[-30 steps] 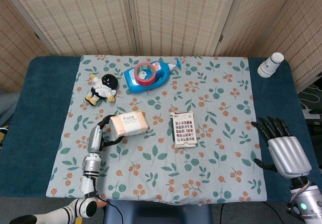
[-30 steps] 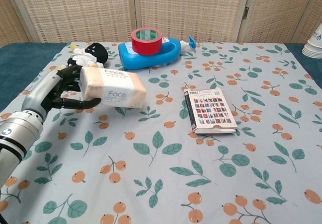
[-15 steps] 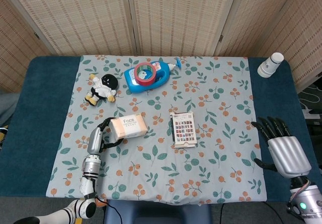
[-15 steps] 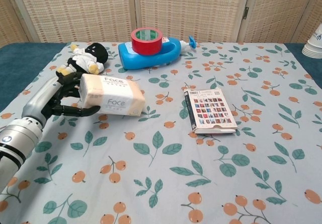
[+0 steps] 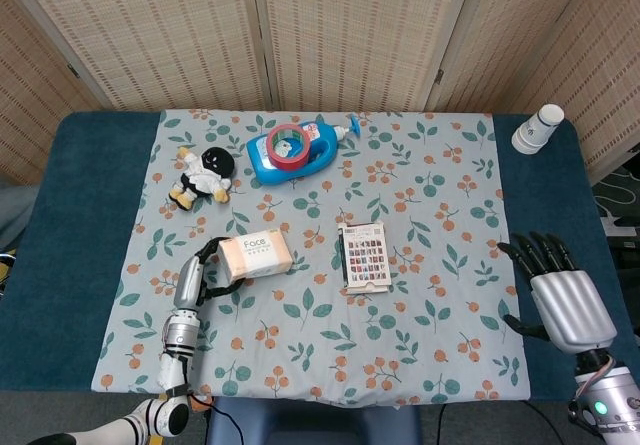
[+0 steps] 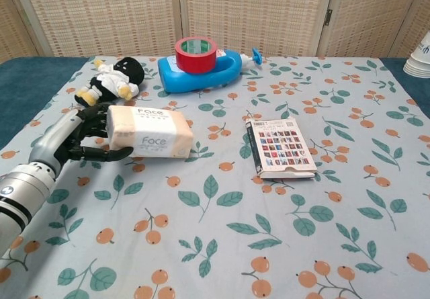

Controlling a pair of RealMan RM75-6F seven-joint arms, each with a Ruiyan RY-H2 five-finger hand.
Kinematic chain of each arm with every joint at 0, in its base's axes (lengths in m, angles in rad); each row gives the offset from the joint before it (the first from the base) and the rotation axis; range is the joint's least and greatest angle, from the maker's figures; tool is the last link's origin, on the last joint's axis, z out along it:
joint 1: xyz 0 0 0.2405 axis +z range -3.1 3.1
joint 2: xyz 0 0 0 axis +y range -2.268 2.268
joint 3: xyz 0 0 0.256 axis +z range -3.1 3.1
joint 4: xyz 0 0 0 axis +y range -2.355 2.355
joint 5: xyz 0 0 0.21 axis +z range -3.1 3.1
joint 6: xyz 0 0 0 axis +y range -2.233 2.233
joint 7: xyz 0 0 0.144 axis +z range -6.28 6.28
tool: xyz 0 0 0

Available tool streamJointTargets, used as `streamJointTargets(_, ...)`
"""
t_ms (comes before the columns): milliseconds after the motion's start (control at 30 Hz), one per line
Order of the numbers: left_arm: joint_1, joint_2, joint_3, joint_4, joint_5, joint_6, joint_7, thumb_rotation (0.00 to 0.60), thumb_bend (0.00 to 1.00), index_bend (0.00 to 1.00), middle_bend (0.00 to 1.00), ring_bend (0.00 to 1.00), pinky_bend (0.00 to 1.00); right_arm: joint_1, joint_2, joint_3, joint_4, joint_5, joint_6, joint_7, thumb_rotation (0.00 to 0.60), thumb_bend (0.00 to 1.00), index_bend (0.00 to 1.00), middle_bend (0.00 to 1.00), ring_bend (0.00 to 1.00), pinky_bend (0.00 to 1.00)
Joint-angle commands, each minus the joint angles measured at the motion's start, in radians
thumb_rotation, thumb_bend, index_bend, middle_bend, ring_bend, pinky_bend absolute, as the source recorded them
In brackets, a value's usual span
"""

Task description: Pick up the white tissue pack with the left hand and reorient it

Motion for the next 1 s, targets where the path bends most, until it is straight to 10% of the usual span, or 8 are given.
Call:
streamJointTargets(33,0.002,0.020,0.011,-0.015,0.006,-0.030,-0.012,0.600,0.12,0.00,0.20,0.04,0.17,-0.008,-0.022,0.005,0.027,-0.064,0.038,0.040,0.600,0.11,0.20,0.06,0.00,0.06)
streamJointTargets(567,0.013,0.096,0.002,-0.154,0.017,-0.039,0.033,0.600,0.09,0.00,0.00,0.00,0.10,-0.018,-0.020,0.008,0.035,-0.074,0.057,0.060,0.600,0.11,0.22,0.07,0.00,0.07)
streamJointTargets(1000,0.017,0.375,-0.070,-0.489,0.059,0.041,0.215,0.600,0.10,0.00,0.00,0.00,0.10,-0.029,0.001,0.005,0.017,-0.098,0.071,0.077,0.600,0.11,0.22,0.07,0.00,0.07)
